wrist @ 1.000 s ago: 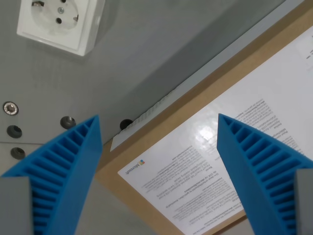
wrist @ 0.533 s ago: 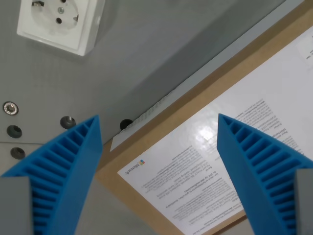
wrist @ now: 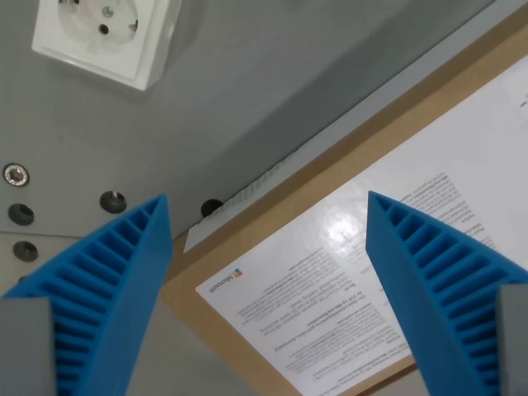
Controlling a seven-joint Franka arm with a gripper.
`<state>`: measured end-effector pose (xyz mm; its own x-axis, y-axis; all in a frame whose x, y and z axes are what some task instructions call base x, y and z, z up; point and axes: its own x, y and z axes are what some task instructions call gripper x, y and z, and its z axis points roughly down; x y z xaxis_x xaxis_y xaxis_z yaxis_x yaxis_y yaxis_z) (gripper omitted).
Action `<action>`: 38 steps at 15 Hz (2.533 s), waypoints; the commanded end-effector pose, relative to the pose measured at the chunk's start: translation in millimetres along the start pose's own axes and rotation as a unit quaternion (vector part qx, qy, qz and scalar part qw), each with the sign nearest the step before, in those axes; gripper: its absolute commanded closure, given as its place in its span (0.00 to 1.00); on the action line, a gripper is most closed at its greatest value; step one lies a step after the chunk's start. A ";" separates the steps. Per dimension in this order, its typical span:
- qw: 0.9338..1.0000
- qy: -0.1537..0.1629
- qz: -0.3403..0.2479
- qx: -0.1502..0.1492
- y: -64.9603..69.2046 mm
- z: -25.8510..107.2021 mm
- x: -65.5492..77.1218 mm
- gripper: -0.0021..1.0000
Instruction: Move above the white socket
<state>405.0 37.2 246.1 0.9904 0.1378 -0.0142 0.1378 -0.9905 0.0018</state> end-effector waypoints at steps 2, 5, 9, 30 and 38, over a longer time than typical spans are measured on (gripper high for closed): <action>0.996 0.010 -0.089 0.005 -4.6 4.0 7.2 0.00; 0.991 0.009 -0.133 0.006 -8.2 7.7 11.2 0.00; 0.981 0.010 -0.195 0.010 -13.7 12.6 17.0 0.00; 0.863 0.035 -0.503 0.041 -51.1 47.1 52.8 0.00; 0.822 0.043 -0.565 0.047 -62.2 58.0 63.5 0.00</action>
<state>450.3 104.3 189.4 0.4640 0.8853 0.0302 0.8855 -0.4645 0.0115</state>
